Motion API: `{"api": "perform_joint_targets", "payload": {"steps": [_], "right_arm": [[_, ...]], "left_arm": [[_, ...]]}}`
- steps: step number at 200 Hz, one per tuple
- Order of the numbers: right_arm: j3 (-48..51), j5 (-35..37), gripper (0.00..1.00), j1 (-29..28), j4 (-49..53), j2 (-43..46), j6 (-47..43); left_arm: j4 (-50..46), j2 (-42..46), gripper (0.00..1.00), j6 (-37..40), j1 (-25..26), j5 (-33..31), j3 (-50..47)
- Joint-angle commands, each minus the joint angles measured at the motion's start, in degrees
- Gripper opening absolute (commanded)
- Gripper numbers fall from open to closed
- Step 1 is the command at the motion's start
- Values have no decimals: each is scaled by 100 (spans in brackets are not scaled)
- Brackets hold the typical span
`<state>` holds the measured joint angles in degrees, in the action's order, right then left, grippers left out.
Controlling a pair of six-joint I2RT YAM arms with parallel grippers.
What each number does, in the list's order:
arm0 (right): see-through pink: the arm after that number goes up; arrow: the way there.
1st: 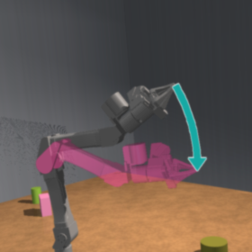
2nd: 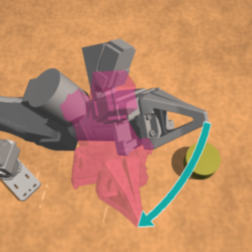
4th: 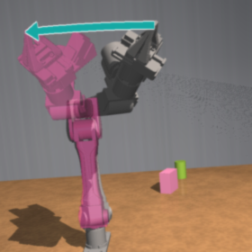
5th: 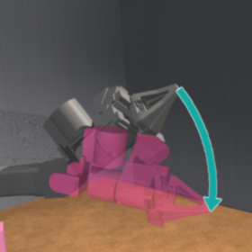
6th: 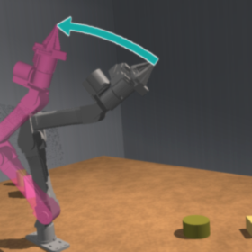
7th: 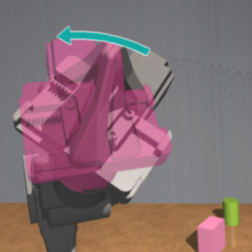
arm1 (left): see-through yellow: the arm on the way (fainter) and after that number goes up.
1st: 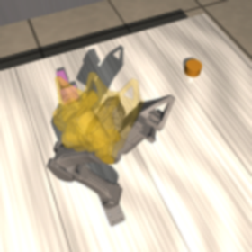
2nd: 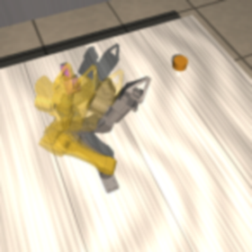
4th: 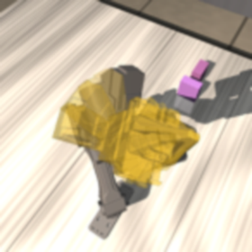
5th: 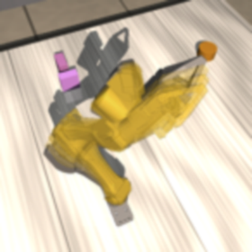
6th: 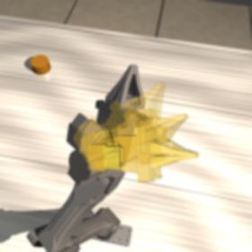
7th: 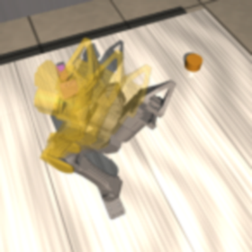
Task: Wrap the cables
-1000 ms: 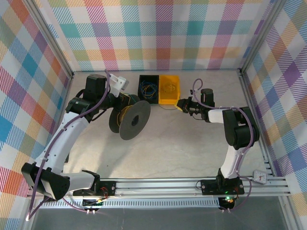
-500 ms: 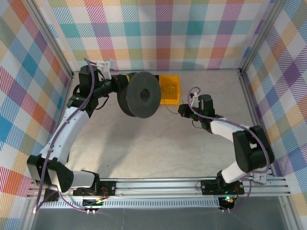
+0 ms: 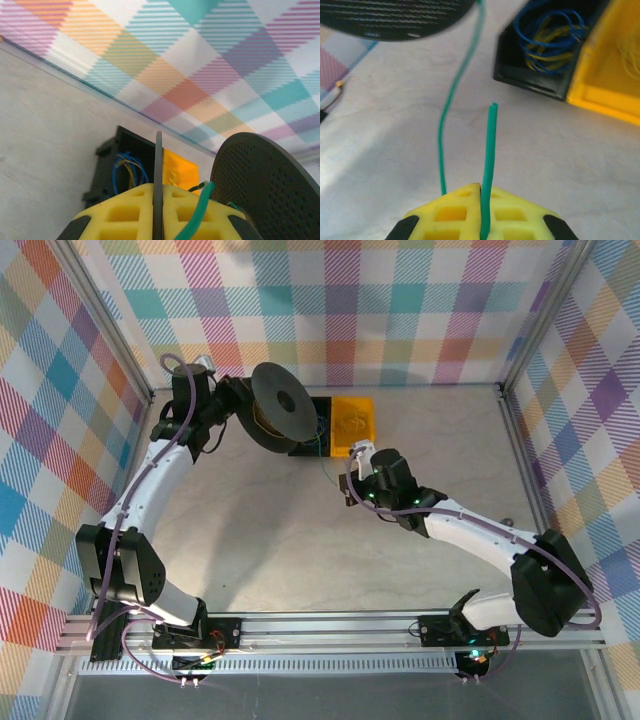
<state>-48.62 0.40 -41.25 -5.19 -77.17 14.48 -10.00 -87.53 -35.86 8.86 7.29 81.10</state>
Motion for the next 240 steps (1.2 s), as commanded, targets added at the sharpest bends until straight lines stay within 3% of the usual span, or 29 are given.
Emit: {"api": "perform_joint_targets", "payload": {"steps": [1, 40, 84, 124, 172, 240], "right_arm": [[-428, -66, 0, -362, 517, 65, -422], [-1398, -528, 0, -909, 519, -342, -727], [-2630, -761, 0, -851, 528, -641, -1189], [-3320, -680, 0, -365, 413, -960, -1191], [-3355, -345, 0, 343, 76, -1304, -541], [-3190, -113, 0, 1135, 75, -1795, -10]], "left_arm": [[166, -147, 0, 317, 142, -1202, 470], [-475, -734, 0, 1018, 702, -1770, 1019], [-1429, -1131, 0, 1868, 1170, -1783, 1417], [-1943, -993, 0, 2730, 1504, -1662, 1165], [-2442, -625, 0, 3843, 2048, -1828, 741], [-1852, 21, 0, 4853, 2298, -1383, -348]]}}
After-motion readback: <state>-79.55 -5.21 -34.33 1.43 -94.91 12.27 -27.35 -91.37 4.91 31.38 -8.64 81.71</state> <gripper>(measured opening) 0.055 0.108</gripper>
